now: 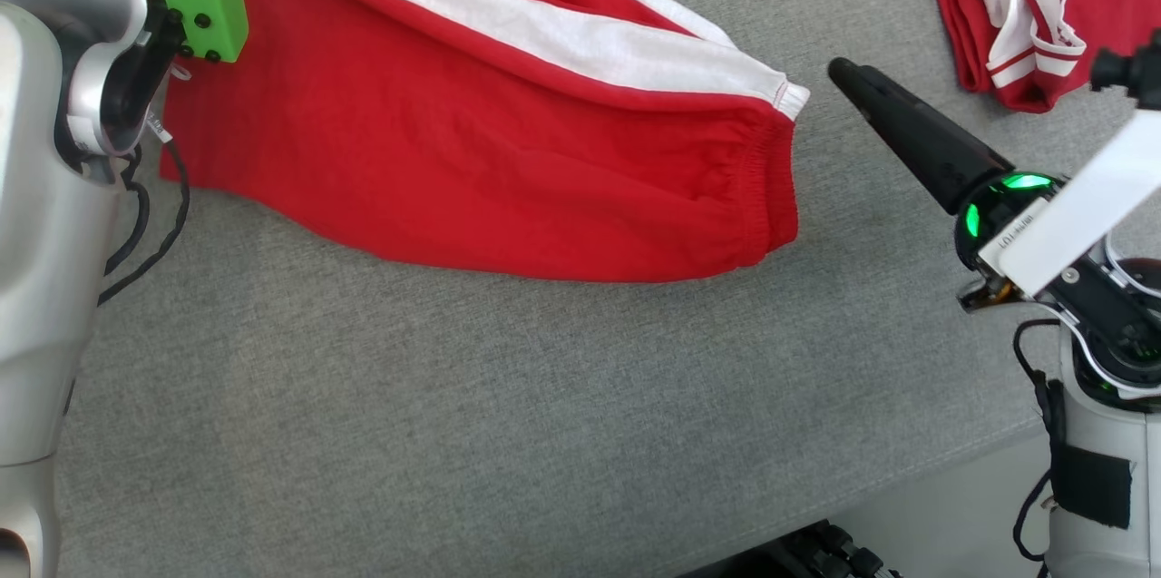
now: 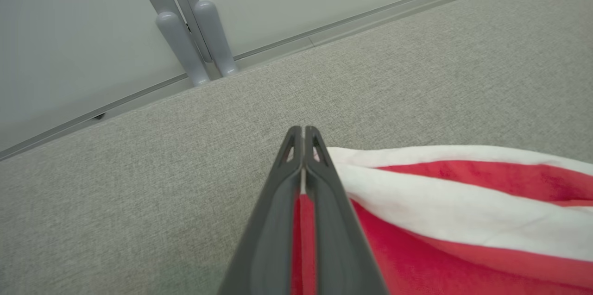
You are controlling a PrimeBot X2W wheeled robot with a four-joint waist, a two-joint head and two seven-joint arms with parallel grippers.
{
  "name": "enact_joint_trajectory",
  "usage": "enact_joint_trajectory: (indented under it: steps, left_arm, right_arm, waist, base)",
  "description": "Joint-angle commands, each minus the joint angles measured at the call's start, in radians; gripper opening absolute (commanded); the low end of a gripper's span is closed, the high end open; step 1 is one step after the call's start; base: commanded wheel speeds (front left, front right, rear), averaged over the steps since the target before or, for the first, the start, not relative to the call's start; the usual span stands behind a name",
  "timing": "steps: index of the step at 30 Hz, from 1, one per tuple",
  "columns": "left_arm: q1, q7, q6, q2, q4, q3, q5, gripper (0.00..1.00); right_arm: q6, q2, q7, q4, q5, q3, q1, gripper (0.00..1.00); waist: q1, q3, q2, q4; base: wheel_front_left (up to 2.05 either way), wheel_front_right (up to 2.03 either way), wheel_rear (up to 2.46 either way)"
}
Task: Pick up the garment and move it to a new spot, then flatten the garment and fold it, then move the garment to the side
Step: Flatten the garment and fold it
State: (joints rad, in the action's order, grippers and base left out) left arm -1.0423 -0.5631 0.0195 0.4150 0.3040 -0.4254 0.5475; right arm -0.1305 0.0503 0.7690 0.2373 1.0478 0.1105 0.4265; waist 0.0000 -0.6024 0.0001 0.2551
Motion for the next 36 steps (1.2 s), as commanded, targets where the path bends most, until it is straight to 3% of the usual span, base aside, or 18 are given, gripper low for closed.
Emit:
enact_joint_trajectory:
  steps: [1,12,13,15,16,17,18,24,29,33,36]
  left_arm:
    - [-0.020,0.006,-0.002,0.008,0.006,0.001,-0.004,0.00]
    - [-0.027,0.010,0.010,0.022,0.043,-0.008,-0.018,0.00]
    - [-0.027,0.012,0.009,0.023,0.047,-0.009,-0.019,0.18]
    - [-0.025,0.018,0.012,0.023,0.059,-0.012,-0.021,0.30]
    - [-0.022,0.020,0.012,0.021,0.063,-0.012,-0.019,0.42]
    - [-0.018,0.027,0.016,0.017,0.069,-0.007,-0.014,0.75]
    - [-0.014,0.032,0.017,0.016,0.075,-0.007,-0.012,1.00]
    - [0.040,0.150,0.013,0.012,0.069,0.008,-0.015,1.00]
    - [0.165,0.375,0.002,-0.002,0.008,0.027,-0.019,1.00]
    - [0.304,0.554,0.007,-0.011,-0.033,0.038,-0.026,1.00]
    - [0.406,0.676,0.017,-0.037,-0.029,0.047,-0.019,1.00]
  right_arm:
    - [0.000,0.001,-0.012,0.034,-0.030,0.006,-0.013,1.00]
    - [0.000,0.001,-0.115,0.081,-0.067,0.036,-0.089,1.00]
    - [0.000,0.001,-0.127,0.077,-0.067,0.035,-0.094,1.00]
    - [0.000,0.001,-0.149,0.074,-0.083,0.032,-0.100,1.00]
    - [0.000,0.001,-0.158,0.075,-0.093,0.030,-0.100,1.00]
    - [0.000,0.001,-0.171,0.076,-0.111,0.026,-0.105,1.00]
    - [0.000,0.001,-0.183,0.081,-0.136,0.024,-0.109,1.00]
    - [0.000,0.081,-0.369,0.087,-0.391,-0.029,-0.148,1.00]
    - [0.000,0.174,-0.665,-0.023,-0.615,-0.079,-0.230,1.00]
    - [0.000,0.196,-0.888,-0.134,-0.735,-0.067,-0.294,1.00]
    - [0.000,0.195,-0.994,-0.202,-0.790,-0.059,-0.323,1.00]
  waist:
    - [0.0000,0.001,-0.0001,0.005]
    - [0.0000,0.015,-0.0001,0.038]
    - [0.0000,0.017,-0.0001,0.042]
    - [0.0000,0.022,-0.0001,0.047]
    - [0.0000,0.024,-0.0001,0.049]
    - [0.0000,0.029,-0.0001,0.051]
    - [0.0000,0.033,-0.0001,0.052]
    - [0.0000,0.102,-0.0001,0.045]
    - [0.0000,0.191,-0.0001,0.020]
    - [0.0000,0.259,-0.0001,-0.005]
    - [0.0000,0.304,-0.0001,-0.022]
  base:
    - [0.00,0.00,0.00]
    - [0.00,0.00,0.00]
    - [0.00,0.00,0.00]
    - [0.00,0.00,0.00]
    - [0.00,0.00,0.00]
    - [0.00,0.00,0.00]
    - [0.00,0.00,0.00]
    - [0.00,0.00,0.00]
    - [0.00,0.00,0.00]
    - [0.00,0.00,0.00]
    - [0.00,0.00,0.00]
